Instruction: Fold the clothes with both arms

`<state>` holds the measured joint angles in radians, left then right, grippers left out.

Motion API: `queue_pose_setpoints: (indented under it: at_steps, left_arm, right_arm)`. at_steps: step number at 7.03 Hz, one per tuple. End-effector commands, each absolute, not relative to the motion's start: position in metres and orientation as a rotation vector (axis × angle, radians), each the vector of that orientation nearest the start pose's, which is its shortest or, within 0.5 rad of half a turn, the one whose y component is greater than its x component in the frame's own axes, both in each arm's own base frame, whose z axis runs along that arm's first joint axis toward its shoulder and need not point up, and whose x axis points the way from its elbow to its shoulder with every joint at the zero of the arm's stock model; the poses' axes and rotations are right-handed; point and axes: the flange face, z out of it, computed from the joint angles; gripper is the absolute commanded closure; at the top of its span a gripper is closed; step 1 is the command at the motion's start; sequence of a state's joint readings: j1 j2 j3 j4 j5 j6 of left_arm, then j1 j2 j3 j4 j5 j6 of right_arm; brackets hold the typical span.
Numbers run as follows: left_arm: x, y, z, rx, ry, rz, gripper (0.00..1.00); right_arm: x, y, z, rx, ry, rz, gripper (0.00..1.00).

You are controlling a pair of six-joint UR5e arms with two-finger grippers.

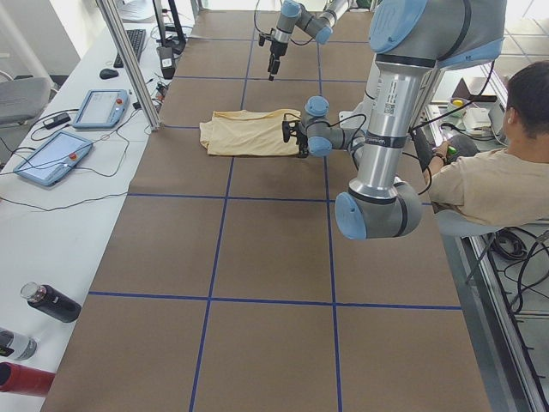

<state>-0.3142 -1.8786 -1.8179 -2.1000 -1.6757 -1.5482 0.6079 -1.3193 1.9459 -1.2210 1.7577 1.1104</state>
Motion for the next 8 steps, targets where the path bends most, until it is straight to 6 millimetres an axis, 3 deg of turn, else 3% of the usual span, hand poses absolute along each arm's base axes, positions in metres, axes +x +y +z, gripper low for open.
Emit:
queue_pose_setpoints:
  at_steps: [1, 2, 5, 8]
  left_arm:
    - [0.533, -0.296, 0.318, 0.079, 1.088, -0.204, 0.38]
    - [0.533, -0.296, 0.316, 0.077, 1.091, -0.208, 0.44]
    - [0.527, -0.304, 0.308, 0.089, 1.106, -0.218, 0.44]
    - [0.528, -0.306, 0.313, 0.089, 1.096, -0.222, 0.42]
  right_arm:
    - [-0.395, -0.414, 0.315, 0.351, -0.926, 0.045, 0.0]
    - [-0.395, -0.414, 0.315, 0.351, -0.926, 0.045, 0.0]
    - [-0.396, -0.414, 0.315, 0.353, -0.925, 0.045, 0.0]
    - [-0.396, -0.415, 0.316, 0.352, -0.924, 0.045, 0.0]
